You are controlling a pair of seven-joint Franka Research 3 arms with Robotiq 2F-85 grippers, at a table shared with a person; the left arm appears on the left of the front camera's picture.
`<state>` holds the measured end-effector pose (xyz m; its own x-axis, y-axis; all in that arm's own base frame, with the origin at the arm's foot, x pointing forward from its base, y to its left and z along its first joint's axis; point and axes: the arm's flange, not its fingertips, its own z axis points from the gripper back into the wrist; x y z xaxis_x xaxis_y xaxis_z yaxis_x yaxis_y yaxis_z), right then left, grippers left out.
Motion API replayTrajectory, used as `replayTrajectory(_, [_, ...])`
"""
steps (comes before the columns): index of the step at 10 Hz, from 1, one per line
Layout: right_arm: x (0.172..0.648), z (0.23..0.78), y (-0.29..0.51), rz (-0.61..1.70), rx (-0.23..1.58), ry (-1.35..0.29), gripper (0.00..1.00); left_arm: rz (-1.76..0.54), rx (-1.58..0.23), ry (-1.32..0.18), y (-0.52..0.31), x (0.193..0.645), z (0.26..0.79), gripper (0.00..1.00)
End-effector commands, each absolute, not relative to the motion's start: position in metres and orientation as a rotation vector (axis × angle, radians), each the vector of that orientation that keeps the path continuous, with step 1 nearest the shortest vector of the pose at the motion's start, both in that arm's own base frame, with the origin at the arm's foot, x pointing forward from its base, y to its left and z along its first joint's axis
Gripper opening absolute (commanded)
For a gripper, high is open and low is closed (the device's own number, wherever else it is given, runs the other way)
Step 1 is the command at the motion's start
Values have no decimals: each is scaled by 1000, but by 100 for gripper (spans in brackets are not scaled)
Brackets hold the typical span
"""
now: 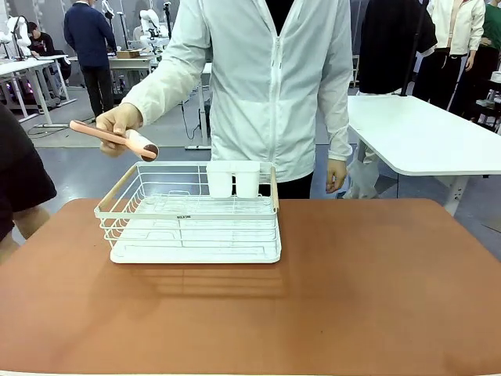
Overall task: Clean the table.
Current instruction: Pick up the Lint Roller when the human hands it over.
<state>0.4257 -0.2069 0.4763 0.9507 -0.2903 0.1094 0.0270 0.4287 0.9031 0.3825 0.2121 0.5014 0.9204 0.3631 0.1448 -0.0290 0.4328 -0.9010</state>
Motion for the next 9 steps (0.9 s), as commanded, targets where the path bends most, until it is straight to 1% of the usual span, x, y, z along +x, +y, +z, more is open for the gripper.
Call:
replayTrajectory(1, [425,478,-207,-198,1117,-267,100,247,-1111,-344,213,380,502,100])
replayTrajectory(9, [425,478,-207,-198,1117,-267,100,247,-1111,-344,213,380,502,100])
